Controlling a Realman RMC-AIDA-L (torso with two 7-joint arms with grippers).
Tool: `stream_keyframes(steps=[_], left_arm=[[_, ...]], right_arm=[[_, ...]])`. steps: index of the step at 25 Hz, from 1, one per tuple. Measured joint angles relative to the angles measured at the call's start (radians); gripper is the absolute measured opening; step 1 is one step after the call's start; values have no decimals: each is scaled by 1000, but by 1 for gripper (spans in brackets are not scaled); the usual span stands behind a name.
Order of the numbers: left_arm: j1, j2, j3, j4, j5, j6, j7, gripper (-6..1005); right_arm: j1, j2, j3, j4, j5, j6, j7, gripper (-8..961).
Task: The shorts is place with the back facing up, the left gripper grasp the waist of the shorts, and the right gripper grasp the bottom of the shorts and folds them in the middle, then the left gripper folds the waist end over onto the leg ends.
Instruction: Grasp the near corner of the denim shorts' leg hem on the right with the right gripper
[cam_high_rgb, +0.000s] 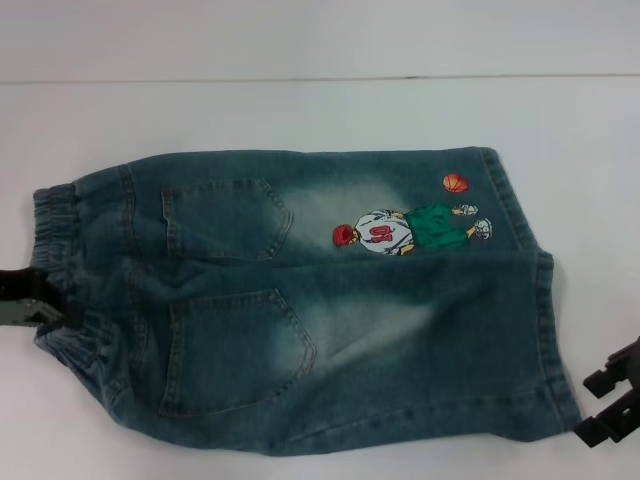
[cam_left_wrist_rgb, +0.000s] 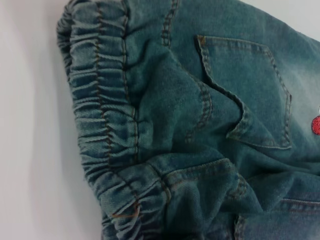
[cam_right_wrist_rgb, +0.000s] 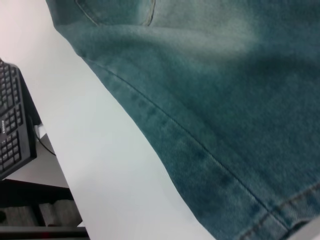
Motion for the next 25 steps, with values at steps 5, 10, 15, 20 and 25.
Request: stream_keyframes(steps=[5,10,15,20,25], left_arm=[[1,0,0,-1,0,-3,2,49],[2,1,-2,-1,0,-6,2,51],[-4,1,-3,-1,0,-7,3,54],[-8,1,-3,0,-2,-7,3,56],[-11,2,1,-1,-21,-7,3,59]], right_arm=[[15,3,-29,30,-1,12,-1,914],[15,4,-46,32,-1,26,11,911],[15,4,-47,33,-1,29,12,909],[18,6,-51,36,-4,44,26,908],[26,16,-51,45,-5,60,23,909]])
